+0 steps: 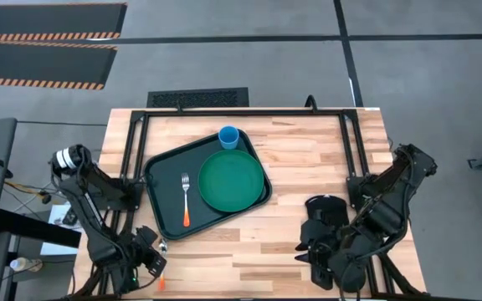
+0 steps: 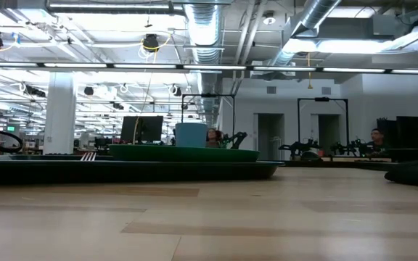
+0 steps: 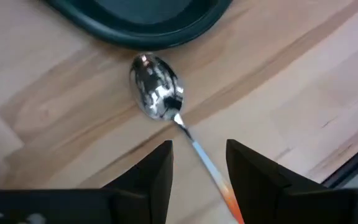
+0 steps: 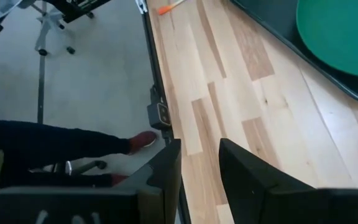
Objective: Pick and place plate/cup/fork/spoon on tray
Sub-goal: Put the orange spoon on the black tray to the left of the orange fork
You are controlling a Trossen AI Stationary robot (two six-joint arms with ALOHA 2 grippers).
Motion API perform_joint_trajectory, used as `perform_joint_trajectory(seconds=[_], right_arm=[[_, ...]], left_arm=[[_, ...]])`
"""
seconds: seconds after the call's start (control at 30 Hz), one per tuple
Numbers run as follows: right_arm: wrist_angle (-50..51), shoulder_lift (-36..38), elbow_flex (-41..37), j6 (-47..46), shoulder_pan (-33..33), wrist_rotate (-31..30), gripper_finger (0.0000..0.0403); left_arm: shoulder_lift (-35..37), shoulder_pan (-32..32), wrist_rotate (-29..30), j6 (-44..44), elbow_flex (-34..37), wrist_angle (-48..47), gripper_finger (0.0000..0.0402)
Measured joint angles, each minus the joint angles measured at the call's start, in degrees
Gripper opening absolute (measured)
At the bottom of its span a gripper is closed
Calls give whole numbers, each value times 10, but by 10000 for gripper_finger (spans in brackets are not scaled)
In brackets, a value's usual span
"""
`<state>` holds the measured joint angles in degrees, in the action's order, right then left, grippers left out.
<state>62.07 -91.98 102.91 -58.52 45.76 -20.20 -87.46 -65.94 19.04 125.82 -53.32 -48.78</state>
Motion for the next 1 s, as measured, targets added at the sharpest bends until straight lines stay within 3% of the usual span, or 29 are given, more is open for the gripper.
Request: perform_joint_trajectory(seconds=[0.33,0.57,0.7,1.0], right_arm=[[0,0,0,0,0,-10,134],[-9,0,0,0,-5,-10,134],[-10,0,0,0,-11,-10,133],[-10,0,0,5,-38,-9,134]], left_arm=[[-6,0,18,-38,0,-44,151],[-6,2,1,-101,0,-61,238],[-6,2,26,-123,1,-67,281],[-5,-14,28,-114,55,-41,276]])
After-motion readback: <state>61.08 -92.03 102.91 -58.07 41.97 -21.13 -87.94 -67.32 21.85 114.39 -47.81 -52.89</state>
